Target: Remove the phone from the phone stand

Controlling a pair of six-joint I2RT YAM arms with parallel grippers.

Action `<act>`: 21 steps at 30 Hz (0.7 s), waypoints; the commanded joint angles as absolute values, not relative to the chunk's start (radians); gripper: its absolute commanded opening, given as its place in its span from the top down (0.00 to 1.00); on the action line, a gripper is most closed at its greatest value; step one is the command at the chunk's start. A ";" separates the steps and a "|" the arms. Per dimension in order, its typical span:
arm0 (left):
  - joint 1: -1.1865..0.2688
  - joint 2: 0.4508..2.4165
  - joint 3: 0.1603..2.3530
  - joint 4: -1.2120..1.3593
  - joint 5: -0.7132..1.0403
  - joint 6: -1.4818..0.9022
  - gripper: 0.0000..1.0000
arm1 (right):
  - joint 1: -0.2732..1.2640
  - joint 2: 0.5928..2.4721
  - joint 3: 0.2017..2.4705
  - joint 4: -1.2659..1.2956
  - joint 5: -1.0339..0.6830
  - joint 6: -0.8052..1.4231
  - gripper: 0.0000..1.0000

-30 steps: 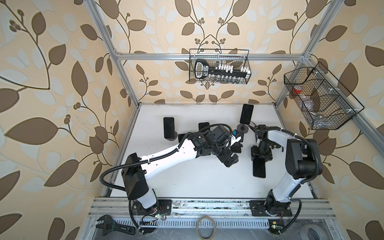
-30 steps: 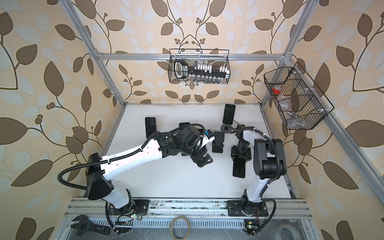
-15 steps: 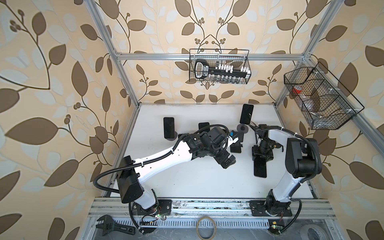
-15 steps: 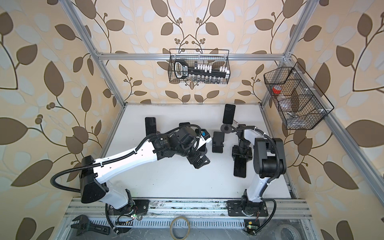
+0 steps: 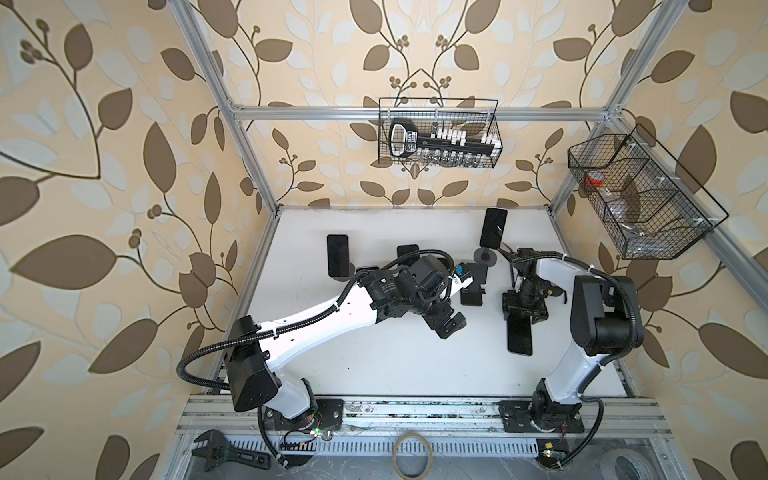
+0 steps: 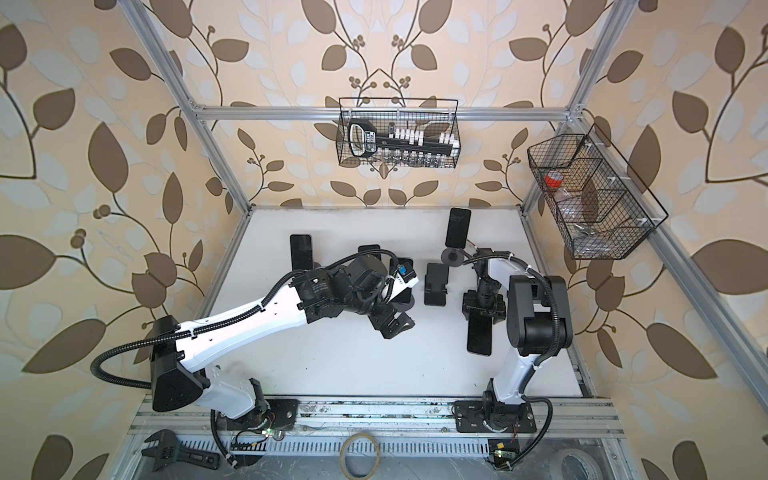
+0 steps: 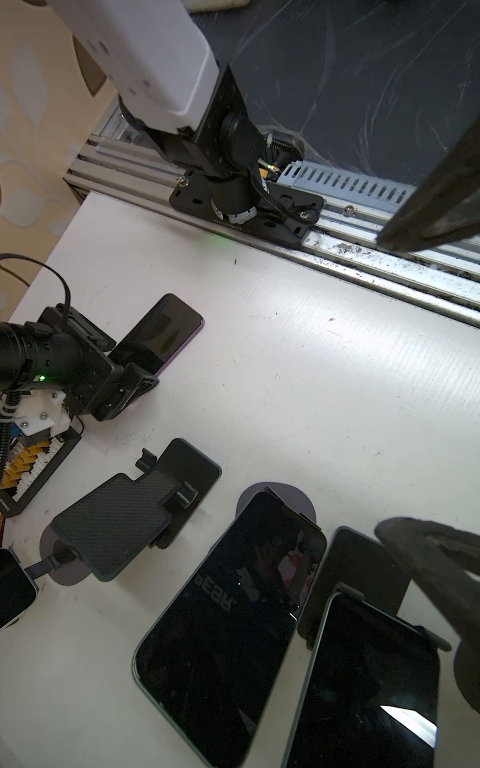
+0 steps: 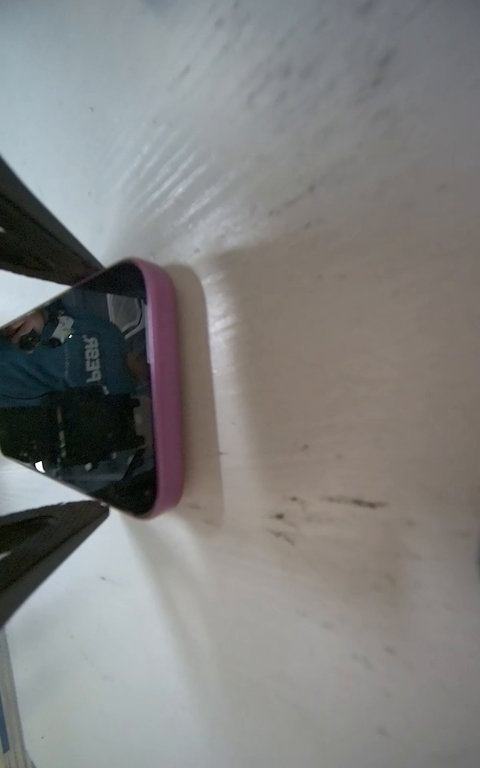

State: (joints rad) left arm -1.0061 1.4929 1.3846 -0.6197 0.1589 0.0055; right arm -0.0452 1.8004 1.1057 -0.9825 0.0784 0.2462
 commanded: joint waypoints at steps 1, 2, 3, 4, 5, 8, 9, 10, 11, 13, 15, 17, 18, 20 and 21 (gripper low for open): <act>-0.992 1.450 1.375 -0.623 0.139 0.048 0.01 | -0.045 1.823 1.091 -0.929 0.104 0.273 0.12; -0.992 1.420 1.373 -0.624 0.139 0.051 0.01 | -0.046 1.816 1.083 -0.925 0.104 0.277 0.11; -0.993 1.416 1.372 -0.625 0.138 0.053 0.01 | -0.046 1.808 1.076 -0.921 0.097 0.278 0.11; -0.992 1.414 1.371 -0.627 0.138 0.057 0.01 | -0.044 1.799 1.070 -0.914 0.088 0.283 0.10; -0.993 1.413 1.372 -0.631 0.136 0.061 0.01 | -0.046 1.789 1.064 -0.908 0.077 0.288 0.10; -0.992 1.404 1.365 -0.631 0.128 0.072 0.01 | -0.043 1.755 1.062 -0.891 0.037 0.298 0.08; -0.992 1.401 1.361 -0.628 0.126 0.075 0.01 | -0.046 1.743 1.061 -0.886 0.031 0.303 0.05; -0.992 1.398 1.356 -0.622 0.126 0.076 0.01 | -0.044 1.730 1.066 -0.886 0.030 0.307 0.05; -0.992 1.394 1.353 -0.619 0.125 0.077 0.01 | -0.046 1.719 1.073 -0.891 0.030 0.307 0.04; -0.992 1.392 1.351 -0.614 0.123 0.079 0.01 | -0.045 1.700 1.089 -0.900 0.031 0.308 0.03; -0.993 1.391 1.350 -0.612 0.119 0.081 0.01 | -0.045 1.685 1.105 -0.913 0.034 0.306 0.01; -0.992 1.388 1.351 -0.613 0.116 0.083 0.01 | -0.044 1.674 1.123 -0.933 0.038 0.303 0.00; -0.992 1.385 1.349 -0.611 0.116 0.083 0.01 | -0.045 1.670 1.128 -0.941 0.038 0.301 0.00; -0.992 1.379 1.343 -0.607 0.116 0.085 0.01 | -0.045 1.654 1.140 -0.952 0.040 0.301 0.00; -0.993 1.376 1.338 -0.606 0.117 0.081 0.01 | -0.045 1.648 1.143 -0.955 0.042 0.302 0.00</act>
State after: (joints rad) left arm -1.0000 1.4239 1.3521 -0.6250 0.1261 0.0620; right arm -0.0460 1.6798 1.1091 -0.9165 0.0444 0.2951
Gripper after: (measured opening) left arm 0.989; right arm 0.996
